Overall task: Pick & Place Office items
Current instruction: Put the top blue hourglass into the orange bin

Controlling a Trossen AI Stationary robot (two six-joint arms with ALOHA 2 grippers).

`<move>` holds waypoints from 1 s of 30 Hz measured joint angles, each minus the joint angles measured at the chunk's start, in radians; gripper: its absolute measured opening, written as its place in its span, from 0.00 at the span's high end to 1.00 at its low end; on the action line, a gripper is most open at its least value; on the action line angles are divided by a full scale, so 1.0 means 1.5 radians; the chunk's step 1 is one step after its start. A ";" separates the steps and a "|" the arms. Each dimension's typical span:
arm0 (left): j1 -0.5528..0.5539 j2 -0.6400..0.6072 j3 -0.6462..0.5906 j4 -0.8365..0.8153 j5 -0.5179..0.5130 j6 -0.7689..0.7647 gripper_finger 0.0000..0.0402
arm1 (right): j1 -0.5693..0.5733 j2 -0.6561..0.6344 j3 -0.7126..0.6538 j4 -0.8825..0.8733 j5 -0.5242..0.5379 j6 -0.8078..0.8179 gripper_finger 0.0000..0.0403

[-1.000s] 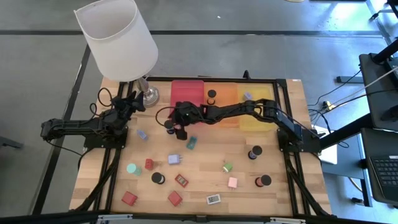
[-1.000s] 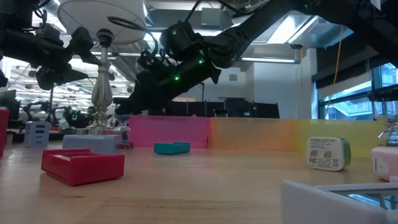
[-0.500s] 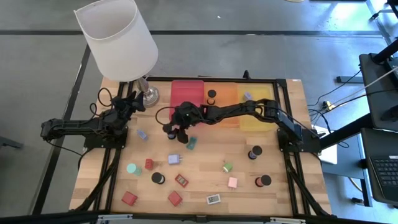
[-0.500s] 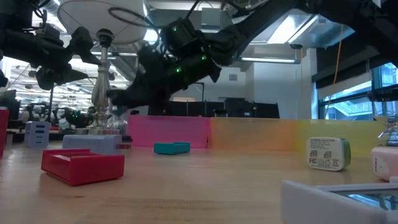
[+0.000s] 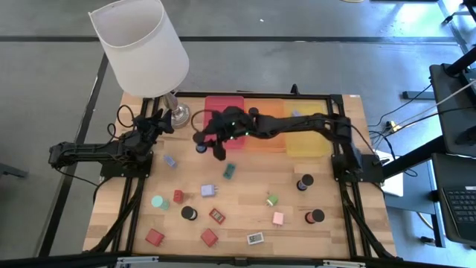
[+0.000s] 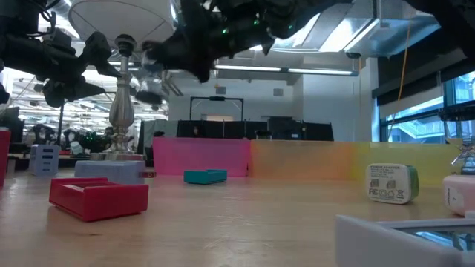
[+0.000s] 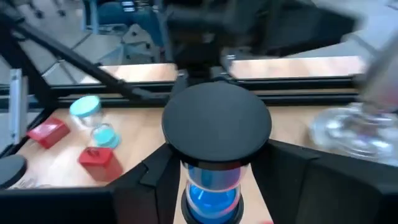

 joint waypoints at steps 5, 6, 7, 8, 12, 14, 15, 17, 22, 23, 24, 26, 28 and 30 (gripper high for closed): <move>0.000 0.000 0.000 0.000 0.000 0.000 0.31 | -0.025 -0.088 -0.056 0.001 0.036 -0.008 0.58; 0.000 0.000 0.000 0.000 0.000 0.000 0.31 | -0.030 -0.109 -0.077 0.014 0.045 -0.015 0.58; 0.000 0.000 0.000 0.000 0.000 0.000 0.31 | -0.036 -0.133 -0.103 0.016 0.054 -0.018 0.58; 0.000 0.000 0.000 0.000 0.000 0.000 0.31 | -0.043 -0.156 -0.132 0.022 0.062 -0.020 0.58; 0.000 0.000 0.000 0.000 0.000 0.000 0.31 | -0.072 -0.263 -0.275 0.088 0.098 -0.014 0.58; 0.000 0.000 0.000 0.000 0.000 0.000 0.31 | -0.084 -0.321 -0.354 0.125 0.128 -0.006 0.58; 0.000 0.000 0.000 0.000 0.000 0.000 0.31 | -0.091 -0.347 -0.393 0.138 0.144 0.000 0.58; 0.000 0.000 0.000 0.000 0.000 0.000 0.31 | -0.101 -0.399 -0.464 0.159 0.175 0.002 0.58; 0.000 0.000 0.000 0.000 0.000 0.000 0.31 | -0.124 -0.515 -0.608 0.180 0.258 0.006 0.58; 0.000 0.000 0.000 0.000 0.000 0.000 0.31 | -0.129 -0.533 -0.632 0.184 0.272 0.012 0.58; 0.000 0.000 0.000 0.000 0.000 0.000 0.31 | -0.135 -0.549 -0.655 0.187 0.284 0.018 0.58; 0.000 0.000 0.000 0.000 0.000 0.000 0.31 | -0.148 -0.571 -0.697 0.213 0.304 0.027 0.58; 0.000 0.000 0.000 0.000 0.000 0.000 0.31 | -0.162 -0.577 -0.731 0.254 0.317 0.033 0.58; 0.000 0.000 0.000 0.000 0.000 0.000 0.31 | -0.179 -0.575 -0.757 0.277 0.319 0.037 0.58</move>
